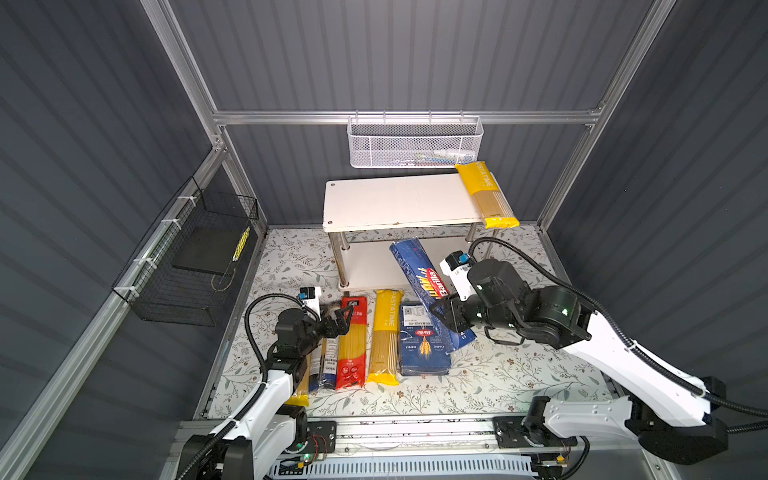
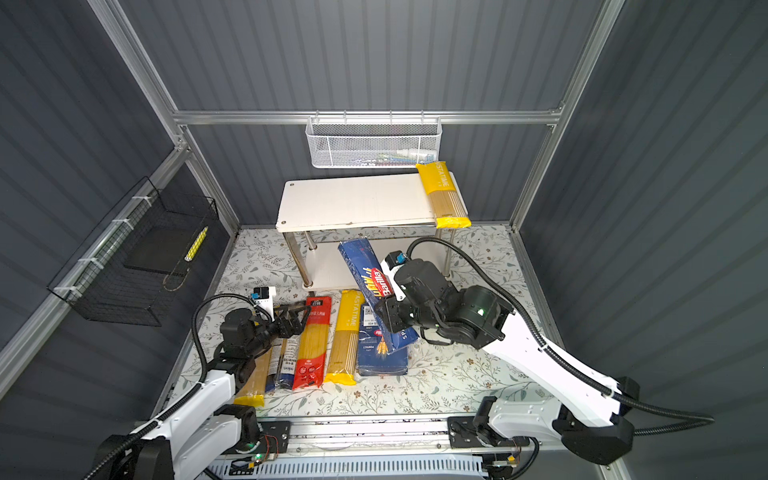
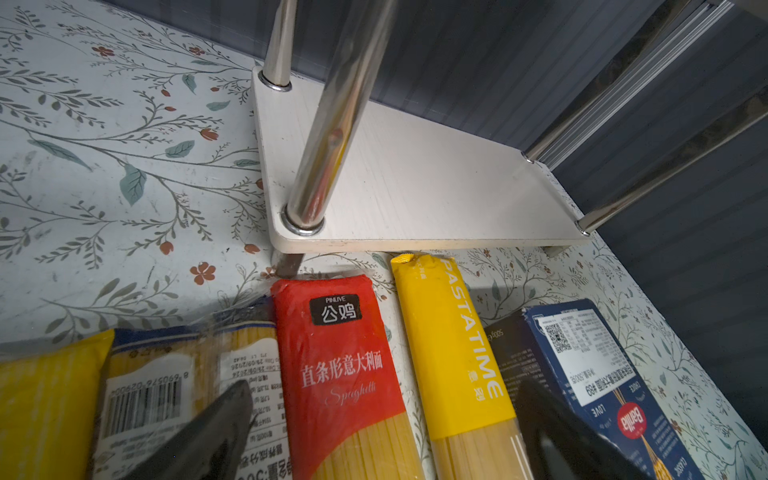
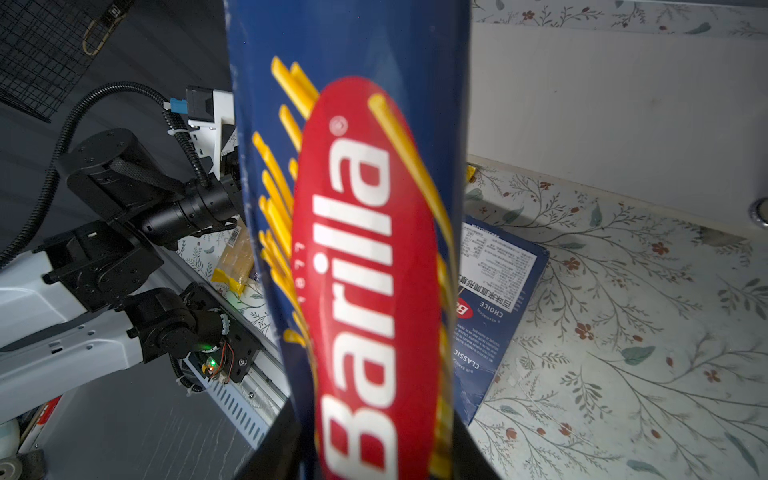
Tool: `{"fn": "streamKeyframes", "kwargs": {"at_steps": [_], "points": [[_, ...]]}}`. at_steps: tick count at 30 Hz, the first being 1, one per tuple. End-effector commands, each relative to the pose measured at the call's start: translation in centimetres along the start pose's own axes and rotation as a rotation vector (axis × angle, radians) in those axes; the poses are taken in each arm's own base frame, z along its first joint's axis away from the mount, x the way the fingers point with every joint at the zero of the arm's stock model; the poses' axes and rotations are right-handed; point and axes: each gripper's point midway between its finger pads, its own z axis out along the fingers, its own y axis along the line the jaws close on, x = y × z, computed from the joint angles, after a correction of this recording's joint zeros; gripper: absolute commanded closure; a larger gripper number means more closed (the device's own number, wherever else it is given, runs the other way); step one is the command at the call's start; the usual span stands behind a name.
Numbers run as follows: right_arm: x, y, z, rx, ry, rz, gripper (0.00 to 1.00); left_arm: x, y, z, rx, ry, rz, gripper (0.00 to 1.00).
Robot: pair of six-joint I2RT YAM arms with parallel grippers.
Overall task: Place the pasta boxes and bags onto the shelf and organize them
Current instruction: 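Lift the narrow blue Barilla box with the right gripper toward the shelf, then carry the blue box over the top shelf beside the yellow bag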
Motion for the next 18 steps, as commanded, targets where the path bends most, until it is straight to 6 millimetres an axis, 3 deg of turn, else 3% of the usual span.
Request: {"fn": "streamKeyframes", "kwargs": {"at_steps": [1,5,18], "points": [[-5.5,1.4,-2.9,-0.035,-0.18,-0.018,0.66,-0.7,-0.2,-0.1,-0.001,-0.014,0.014,0.0],[-7.3,1.4,-3.3,-0.023,-0.208,-0.014,0.66,-0.6,-0.1,-0.1,-0.002,-0.011,0.014,0.0],[-14.2,-1.3,-4.1,0.026,-0.294,0.01,0.66,-0.6,-0.2,-0.1,-0.002,-0.012,0.013,0.0]]}}
